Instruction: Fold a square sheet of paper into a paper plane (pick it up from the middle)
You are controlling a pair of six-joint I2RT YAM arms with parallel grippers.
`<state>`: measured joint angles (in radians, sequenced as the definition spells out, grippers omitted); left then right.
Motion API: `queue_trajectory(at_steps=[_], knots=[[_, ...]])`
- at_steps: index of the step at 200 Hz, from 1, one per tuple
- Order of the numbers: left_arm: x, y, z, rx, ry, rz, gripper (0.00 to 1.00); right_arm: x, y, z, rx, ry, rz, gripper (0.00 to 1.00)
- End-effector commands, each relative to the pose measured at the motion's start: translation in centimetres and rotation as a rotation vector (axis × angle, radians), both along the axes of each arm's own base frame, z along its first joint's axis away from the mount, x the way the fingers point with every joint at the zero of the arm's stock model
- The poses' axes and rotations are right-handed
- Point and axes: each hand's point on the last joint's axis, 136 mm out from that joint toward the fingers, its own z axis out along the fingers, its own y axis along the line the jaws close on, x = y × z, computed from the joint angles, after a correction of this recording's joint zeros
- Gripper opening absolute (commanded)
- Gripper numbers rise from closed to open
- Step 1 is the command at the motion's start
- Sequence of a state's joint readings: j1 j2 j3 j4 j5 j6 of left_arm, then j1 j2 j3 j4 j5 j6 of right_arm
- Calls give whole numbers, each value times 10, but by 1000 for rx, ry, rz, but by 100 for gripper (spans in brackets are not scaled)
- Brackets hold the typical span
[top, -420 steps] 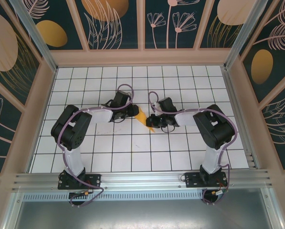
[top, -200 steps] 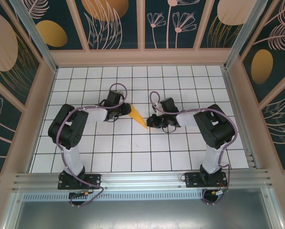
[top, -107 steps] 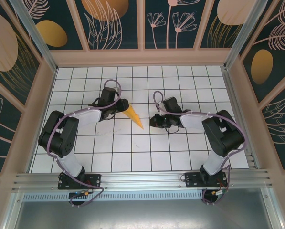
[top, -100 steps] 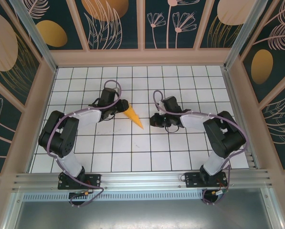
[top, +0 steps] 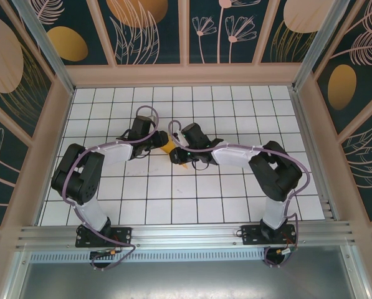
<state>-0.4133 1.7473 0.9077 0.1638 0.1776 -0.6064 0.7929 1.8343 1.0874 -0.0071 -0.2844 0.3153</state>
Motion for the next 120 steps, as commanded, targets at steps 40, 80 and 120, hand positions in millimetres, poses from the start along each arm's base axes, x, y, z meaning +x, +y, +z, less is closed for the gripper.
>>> queue_trajectory(at_steps=[40, 80, 120], knots=[[8, 21, 37, -28, -38, 122, 45, 9, 19, -3, -7, -230, 206, 42], [5, 42, 36, -41, -16, 190, 50, 6, 25, -10, -26, -302, 282, 46], [1, 58, 31, -56, 4, 240, 56, 15, 23, -20, -61, -317, 237, 54]])
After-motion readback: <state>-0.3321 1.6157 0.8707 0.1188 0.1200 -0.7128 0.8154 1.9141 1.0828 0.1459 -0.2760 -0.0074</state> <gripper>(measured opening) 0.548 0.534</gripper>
